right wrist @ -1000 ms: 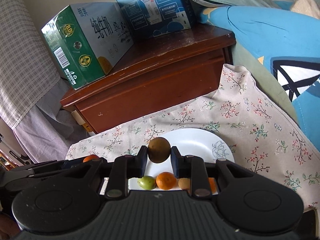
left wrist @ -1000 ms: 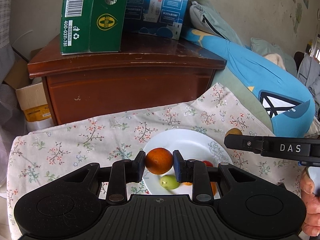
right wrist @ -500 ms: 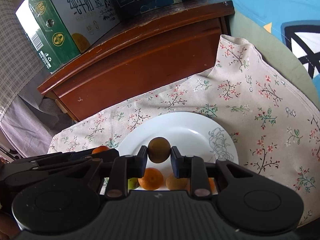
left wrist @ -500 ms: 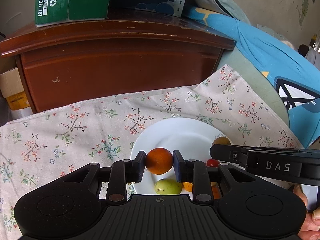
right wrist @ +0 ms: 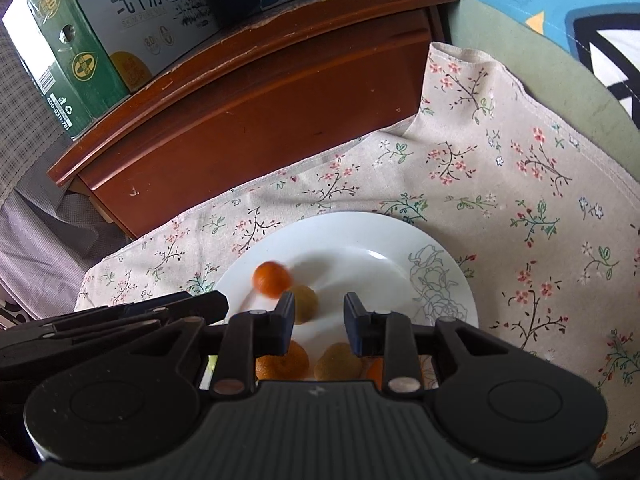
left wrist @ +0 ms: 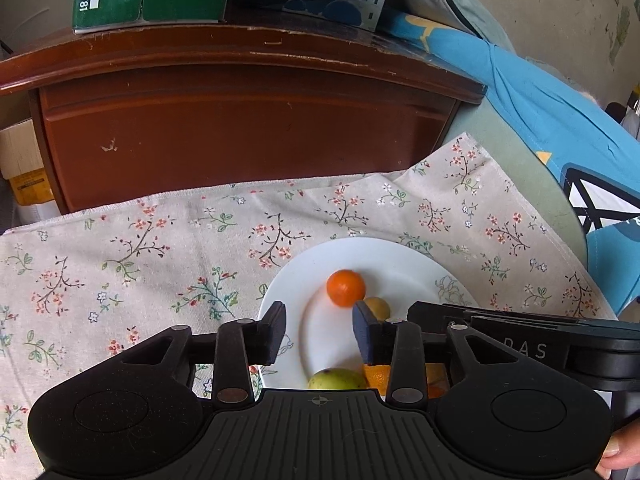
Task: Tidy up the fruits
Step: 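Lift both tools away from the plate, then move the left tool toward a green jujube while the right tool reaches the fruit row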
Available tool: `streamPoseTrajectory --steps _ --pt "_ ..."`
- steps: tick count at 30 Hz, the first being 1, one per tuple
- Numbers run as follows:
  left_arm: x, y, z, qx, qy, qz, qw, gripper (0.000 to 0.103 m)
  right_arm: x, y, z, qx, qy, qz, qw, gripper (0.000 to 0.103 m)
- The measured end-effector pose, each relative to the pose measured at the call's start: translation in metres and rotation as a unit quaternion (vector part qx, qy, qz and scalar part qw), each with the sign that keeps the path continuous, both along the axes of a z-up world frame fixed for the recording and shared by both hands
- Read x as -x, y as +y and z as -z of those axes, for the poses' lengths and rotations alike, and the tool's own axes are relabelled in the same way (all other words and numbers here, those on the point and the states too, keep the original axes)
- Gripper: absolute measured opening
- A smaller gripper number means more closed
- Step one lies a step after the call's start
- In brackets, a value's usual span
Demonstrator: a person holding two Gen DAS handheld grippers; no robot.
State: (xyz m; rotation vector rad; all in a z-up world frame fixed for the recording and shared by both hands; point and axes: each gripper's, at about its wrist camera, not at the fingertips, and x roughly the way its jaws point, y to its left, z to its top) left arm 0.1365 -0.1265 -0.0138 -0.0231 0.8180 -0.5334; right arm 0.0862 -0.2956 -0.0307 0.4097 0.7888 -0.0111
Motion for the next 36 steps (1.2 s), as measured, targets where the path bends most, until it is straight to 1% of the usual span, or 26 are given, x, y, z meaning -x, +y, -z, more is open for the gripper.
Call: streamPoseTrajectory --steps 1,3,4,6,7,11,12,14,15,17,19,21,25,28,29,36 --pt "0.001 0.001 -0.004 -0.001 -0.006 -0.003 1.0000 0.046 0.000 0.000 -0.002 -0.001 -0.001 -0.001 1.000 0.029" --pt "0.005 0.003 -0.012 -0.003 -0.019 -0.008 0.9998 0.058 0.002 0.002 -0.005 0.001 -0.006 -0.003 1.000 0.030" --pt "0.007 0.004 -0.015 -0.004 -0.025 -0.010 0.9996 0.060 0.002 0.003 -0.007 0.004 -0.008 -0.006 1.000 0.030" --pt "0.011 0.009 -0.024 -0.008 -0.030 -0.022 0.9993 0.077 0.004 0.006 -0.011 0.009 -0.012 -0.012 1.000 0.035" --pt "0.013 0.013 -0.028 -0.011 -0.029 -0.029 0.9991 0.079 0.005 0.007 -0.014 0.009 -0.015 -0.014 1.000 0.036" --pt "0.020 0.028 -0.041 -0.020 -0.037 -0.050 0.9979 0.081 0.013 0.013 -0.022 0.011 -0.024 -0.020 0.999 0.040" --pt "0.022 0.033 -0.043 -0.020 -0.037 -0.056 0.9975 0.081 0.016 0.015 -0.025 0.013 -0.027 -0.023 0.999 0.042" --pt "0.026 0.043 -0.048 -0.011 -0.037 -0.069 0.9969 0.083 0.022 0.019 -0.029 0.018 -0.032 -0.030 0.999 0.046" --pt "0.027 0.048 -0.051 -0.004 -0.033 -0.073 0.9968 0.086 0.025 0.022 -0.031 0.020 -0.036 -0.035 0.999 0.047" --pt "0.032 0.058 -0.055 0.007 -0.025 -0.079 0.9966 0.087 0.032 0.029 -0.035 0.027 -0.040 -0.045 0.998 0.047" --pt "0.037 0.066 -0.058 0.003 -0.026 -0.085 0.9961 0.087 0.037 0.035 -0.037 0.035 -0.044 -0.055 0.997 0.047" --pt "0.044 0.075 -0.062 -0.003 -0.028 -0.089 0.9957 0.090 0.041 0.041 -0.038 0.038 -0.046 -0.061 0.996 0.048" --pt "0.056 0.092 -0.067 0.006 -0.024 -0.096 0.9950 0.094 0.054 0.048 -0.040 0.030 -0.048 -0.067 0.996 0.048" --pt "0.064 0.102 -0.070 0.003 -0.026 -0.099 0.9947 0.095 0.065 0.054 -0.041 0.026 -0.050 -0.071 0.996 0.053" --pt "0.066 0.104 -0.071 0.001 -0.027 -0.101 0.9945 0.096 0.069 0.057 -0.041 0.025 -0.050 -0.073 0.996 0.054" --pt "0.083 0.117 -0.065 -0.011 -0.017 -0.107 0.9940 0.096 0.092 0.075 -0.037 0.027 -0.048 -0.091 0.994 0.054"
